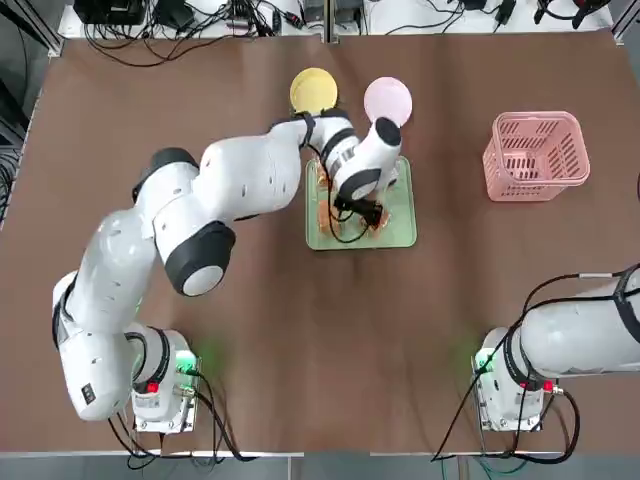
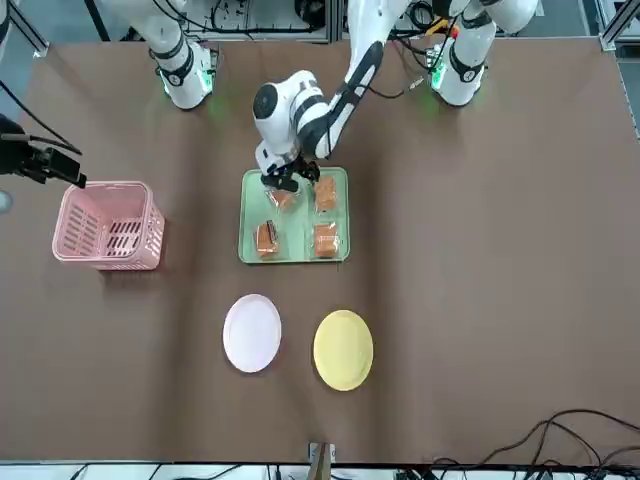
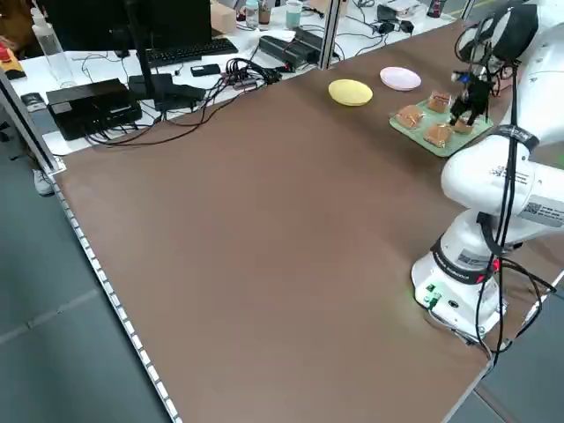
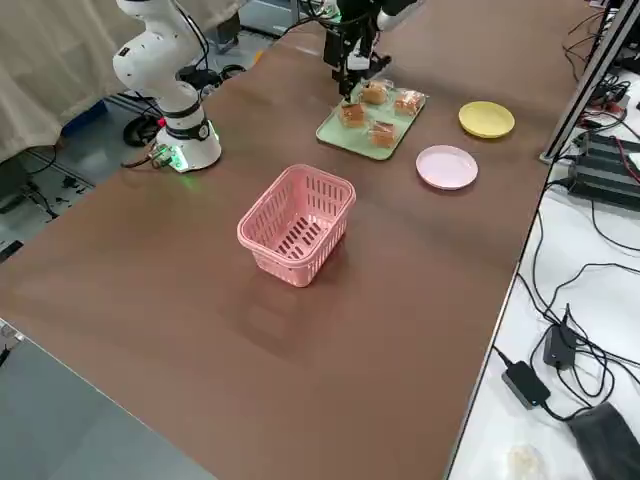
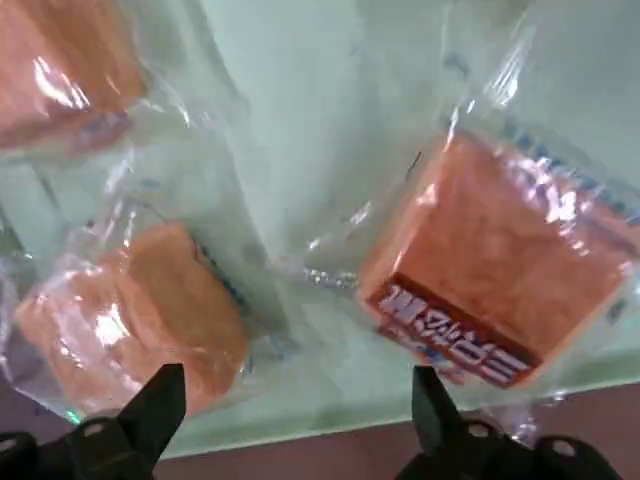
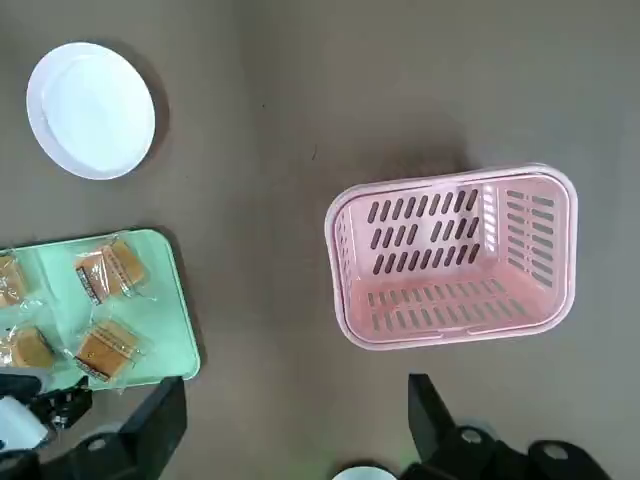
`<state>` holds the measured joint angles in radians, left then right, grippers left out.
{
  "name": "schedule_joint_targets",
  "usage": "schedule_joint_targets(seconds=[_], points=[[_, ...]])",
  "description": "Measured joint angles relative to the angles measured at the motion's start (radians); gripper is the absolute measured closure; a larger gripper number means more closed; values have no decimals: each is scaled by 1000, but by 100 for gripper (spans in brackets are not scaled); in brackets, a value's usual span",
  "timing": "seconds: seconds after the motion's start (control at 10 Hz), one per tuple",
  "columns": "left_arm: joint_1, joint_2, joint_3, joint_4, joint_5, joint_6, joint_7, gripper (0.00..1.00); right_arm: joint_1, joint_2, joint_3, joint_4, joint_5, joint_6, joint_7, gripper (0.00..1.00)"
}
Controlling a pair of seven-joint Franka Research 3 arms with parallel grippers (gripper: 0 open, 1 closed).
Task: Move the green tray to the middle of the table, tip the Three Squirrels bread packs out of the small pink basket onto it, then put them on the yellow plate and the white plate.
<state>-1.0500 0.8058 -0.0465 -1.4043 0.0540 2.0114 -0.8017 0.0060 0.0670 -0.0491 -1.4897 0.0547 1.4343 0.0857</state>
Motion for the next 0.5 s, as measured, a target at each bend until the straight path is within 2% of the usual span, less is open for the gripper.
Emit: schedule_joint_targets(seconds=[0.5], points=[[10,2,10,20,0,9,20,0,0,0,0,0,0,0,0,2]])
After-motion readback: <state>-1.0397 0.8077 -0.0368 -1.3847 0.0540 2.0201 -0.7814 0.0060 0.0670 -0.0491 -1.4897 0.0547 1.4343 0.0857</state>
